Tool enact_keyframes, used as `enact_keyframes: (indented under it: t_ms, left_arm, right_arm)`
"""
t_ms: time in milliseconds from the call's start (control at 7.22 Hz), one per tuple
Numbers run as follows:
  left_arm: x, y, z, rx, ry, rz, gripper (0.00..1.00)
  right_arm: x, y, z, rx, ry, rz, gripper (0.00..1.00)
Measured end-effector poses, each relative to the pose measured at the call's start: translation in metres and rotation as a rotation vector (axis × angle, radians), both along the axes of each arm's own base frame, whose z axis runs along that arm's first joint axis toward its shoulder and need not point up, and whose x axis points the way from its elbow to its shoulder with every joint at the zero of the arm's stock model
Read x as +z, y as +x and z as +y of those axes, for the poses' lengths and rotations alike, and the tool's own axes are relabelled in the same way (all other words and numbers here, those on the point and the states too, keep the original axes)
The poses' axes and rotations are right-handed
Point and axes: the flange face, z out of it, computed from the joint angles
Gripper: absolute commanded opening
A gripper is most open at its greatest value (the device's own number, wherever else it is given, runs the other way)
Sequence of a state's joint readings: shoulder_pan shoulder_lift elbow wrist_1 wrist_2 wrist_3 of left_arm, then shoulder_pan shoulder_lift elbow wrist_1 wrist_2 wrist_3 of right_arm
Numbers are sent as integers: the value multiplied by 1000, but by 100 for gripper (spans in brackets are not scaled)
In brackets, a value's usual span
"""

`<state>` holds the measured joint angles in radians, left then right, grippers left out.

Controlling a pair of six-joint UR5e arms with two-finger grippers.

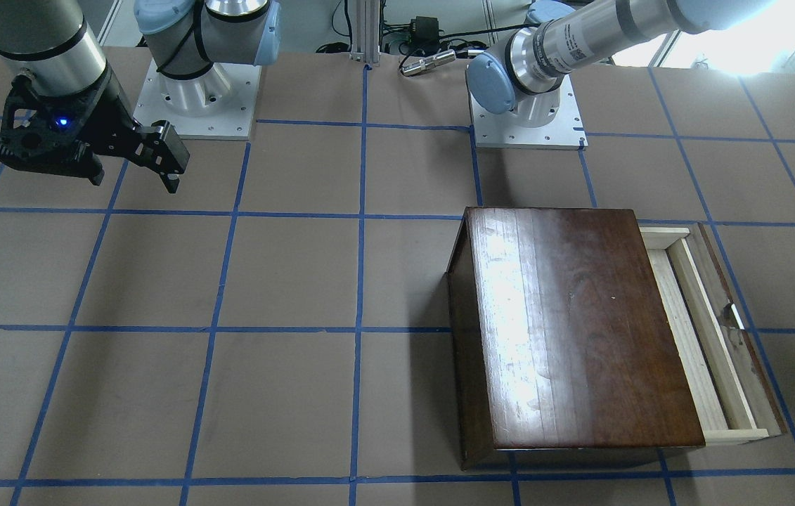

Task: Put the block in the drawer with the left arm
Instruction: 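Lower the left gripper and grasp the yellow cube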

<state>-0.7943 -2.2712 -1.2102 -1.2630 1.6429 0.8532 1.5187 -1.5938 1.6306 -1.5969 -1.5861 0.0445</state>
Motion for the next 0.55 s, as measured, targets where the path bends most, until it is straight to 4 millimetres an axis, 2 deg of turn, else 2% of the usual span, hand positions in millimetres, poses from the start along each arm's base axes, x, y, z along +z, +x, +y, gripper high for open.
enact_keyframes:
  t_ms: [554]
  left_arm:
    - [-36,24,0,-6,-10,-15,100]
  right_arm:
    - [0,0,0,0,0,0,100]
